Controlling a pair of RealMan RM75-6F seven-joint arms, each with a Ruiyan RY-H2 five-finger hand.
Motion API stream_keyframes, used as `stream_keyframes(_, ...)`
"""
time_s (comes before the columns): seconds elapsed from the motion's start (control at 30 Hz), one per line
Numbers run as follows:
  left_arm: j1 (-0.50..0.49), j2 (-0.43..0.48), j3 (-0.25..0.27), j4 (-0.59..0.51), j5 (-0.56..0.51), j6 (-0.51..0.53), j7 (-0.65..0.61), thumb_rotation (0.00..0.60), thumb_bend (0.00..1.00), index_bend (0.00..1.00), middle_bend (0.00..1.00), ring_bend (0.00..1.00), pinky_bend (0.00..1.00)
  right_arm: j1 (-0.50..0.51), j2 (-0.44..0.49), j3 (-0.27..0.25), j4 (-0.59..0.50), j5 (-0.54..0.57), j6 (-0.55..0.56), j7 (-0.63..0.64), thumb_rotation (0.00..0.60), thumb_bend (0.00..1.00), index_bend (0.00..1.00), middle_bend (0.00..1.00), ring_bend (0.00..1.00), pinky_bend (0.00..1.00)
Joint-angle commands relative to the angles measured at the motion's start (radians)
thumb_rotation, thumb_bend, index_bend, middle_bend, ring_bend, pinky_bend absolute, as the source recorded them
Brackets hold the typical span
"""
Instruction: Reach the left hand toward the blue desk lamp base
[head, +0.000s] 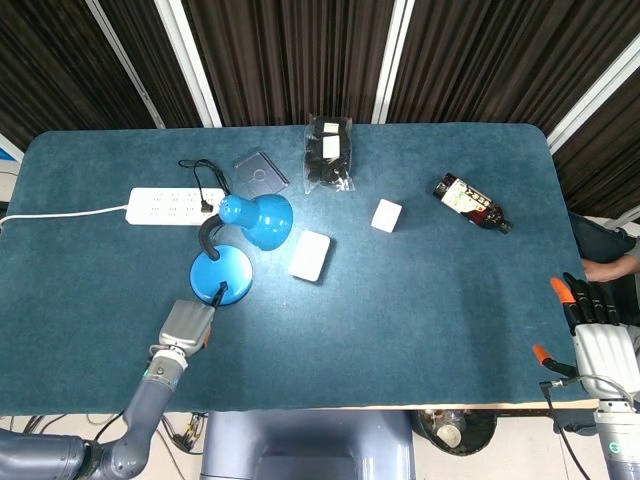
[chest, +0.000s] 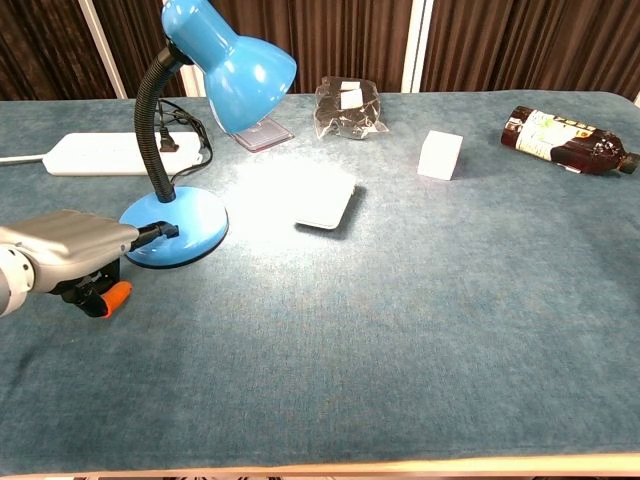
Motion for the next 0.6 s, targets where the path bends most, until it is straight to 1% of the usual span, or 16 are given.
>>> stream_keyframes(0.03,0.0,-0.002,0.01,0.001,0.004,0.003,0.002,0.6,0.61,0.0,0.9,0.88,0.87,0.0,0.0,0.0,0.0,0.0,0.0,0.001,0.6,0.25,0.0,0.0,0.0,0.0)
stream_keyframes(0.13,0.001,-0.005,0.015,0.003,0.005,0.007,-0.002,0.6,0.61,0.0,0.9,0.88,0.87,0.0,0.0,0.0,0.0,-0.001,0.001,0.001,0.6,0.25,0.0,0.0,0.0,0.0)
stream_keyframes(0.2,0.001,-0.006,0.016,0.007,0.024,0.014,-0.009,0.6,0.61,0.0,0.9,0.88,0.87,0.0,0.0,0.0,0.001,-0.002,0.002,0.001,0.6,0.25,0.0,0.0,0.0,0.0)
stream_keyframes(0.27,0.006,-0.004,0.012,0.008,0.063,0.028,-0.034,0.6,0.6,0.0,0.89,0.87,0.87,0.0,0.0,0.0,0.001,-0.003,0.002,0.003,0.6,0.25,0.0,0.0,0.0,0.0)
stream_keyframes(0.37,0.018,0.004,-0.005,0.006,0.153,0.063,-0.098,0.6,0.53,0.0,0.83,0.81,0.83,0.0,0.0,0.0,0.002,-0.004,0.003,0.004,0.6,0.25,0.0,0.0,0.0,0.0)
stream_keyframes(0.43,0.026,0.02,-0.014,-0.001,0.227,0.088,-0.144,0.6,0.46,0.0,0.72,0.72,0.76,0.0,0.0,0.0,0.002,-0.004,0.004,0.005,0.6,0.25,0.0,0.0,0.0,0.0)
stream_keyframes(0.5,0.037,0.046,-0.017,-0.012,0.303,0.118,-0.188,0.6,0.39,0.0,0.51,0.56,0.63,-0.001,0.001,0.0,0.002,-0.004,0.005,0.006,0.6,0.25,0.0,0.0,0.0,0.0)
stream_keyframes(0.57,0.056,0.091,-0.006,-0.03,0.384,0.156,-0.223,0.6,0.31,0.0,0.21,0.31,0.43,-0.001,0.001,0.001,0.003,-0.004,0.006,0.005,0.6,0.25,0.0,0.0,0.0,0.0)
stream_keyframes(0.6,0.064,0.108,0.001,-0.037,0.405,0.167,-0.231,0.6,0.28,0.0,0.1,0.19,0.34,-0.001,0.001,0.001,0.003,-0.004,0.006,0.005,0.6,0.25,0.0,0.0,0.0,0.0)
